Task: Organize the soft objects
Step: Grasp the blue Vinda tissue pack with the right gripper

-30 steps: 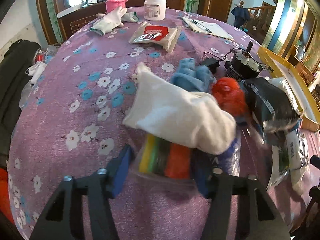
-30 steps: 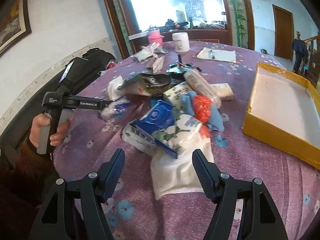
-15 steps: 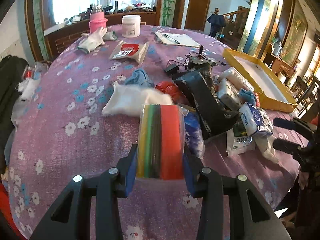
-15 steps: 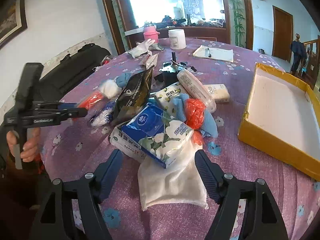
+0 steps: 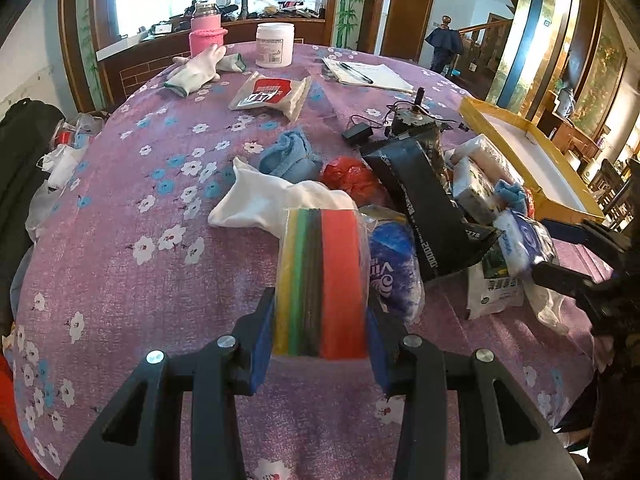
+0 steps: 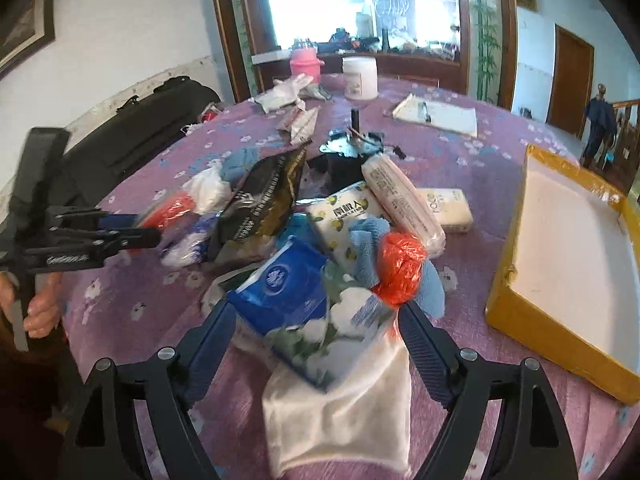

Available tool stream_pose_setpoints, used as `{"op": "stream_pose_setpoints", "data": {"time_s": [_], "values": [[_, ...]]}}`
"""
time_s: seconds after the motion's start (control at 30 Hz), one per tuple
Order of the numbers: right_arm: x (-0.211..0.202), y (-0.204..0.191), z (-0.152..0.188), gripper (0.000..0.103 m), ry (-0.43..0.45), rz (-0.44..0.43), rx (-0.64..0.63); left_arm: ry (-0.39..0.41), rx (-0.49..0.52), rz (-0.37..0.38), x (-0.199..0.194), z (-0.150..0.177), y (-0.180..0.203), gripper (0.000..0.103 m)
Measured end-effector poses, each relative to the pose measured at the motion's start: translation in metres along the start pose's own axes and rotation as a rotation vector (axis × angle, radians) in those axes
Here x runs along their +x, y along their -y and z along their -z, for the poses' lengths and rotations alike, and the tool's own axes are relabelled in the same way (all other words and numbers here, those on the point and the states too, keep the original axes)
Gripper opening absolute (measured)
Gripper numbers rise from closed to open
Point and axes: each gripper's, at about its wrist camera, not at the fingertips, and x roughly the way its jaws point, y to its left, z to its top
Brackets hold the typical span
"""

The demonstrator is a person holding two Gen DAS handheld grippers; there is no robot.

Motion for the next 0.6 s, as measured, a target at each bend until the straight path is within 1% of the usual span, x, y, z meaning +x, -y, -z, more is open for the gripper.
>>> {"op": "stream_pose_setpoints", "data": {"time_s": [0.1,0.17,0.27,0.37,0.47,0.5,0.6], "values": [[0.011,0.000,0.001,0.087,-0.039,-0.001,0.019,0.009,0.002,0.008,-0.003,0.001,0.001,0.040],[0.006,-0.007,0.005,0.087,-0.039,-0.008,0.016,0.017,0.003,0.002,-0.005,0.002,0.001,0.040],[-0.010,-0.025,0.011,0.087,-0.023,-0.019,-0.048,0.015,-0.009,0.000,-0.005,0.001,-0.003,0.040],[-0.020,-0.033,0.013,0.087,-0.028,-0.062,-0.085,0.007,-0.015,0.003,-0.003,0.000,-0.004,0.040],[-0.016,-0.034,0.011,0.088,-0.026,0.011,-0.116,0.010,-0.010,0.006,-0.002,-0.001,-0.002,0.040],[-0.013,-0.033,0.011,0.088,-0.031,0.022,-0.115,0.013,-0.008,0.009,-0.003,-0.001,0.000,0.040],[-0.001,-0.029,0.010,0.088,-0.055,0.010,-0.090,0.015,0.003,0.009,-0.005,0.000,0.003,0.040]]}}
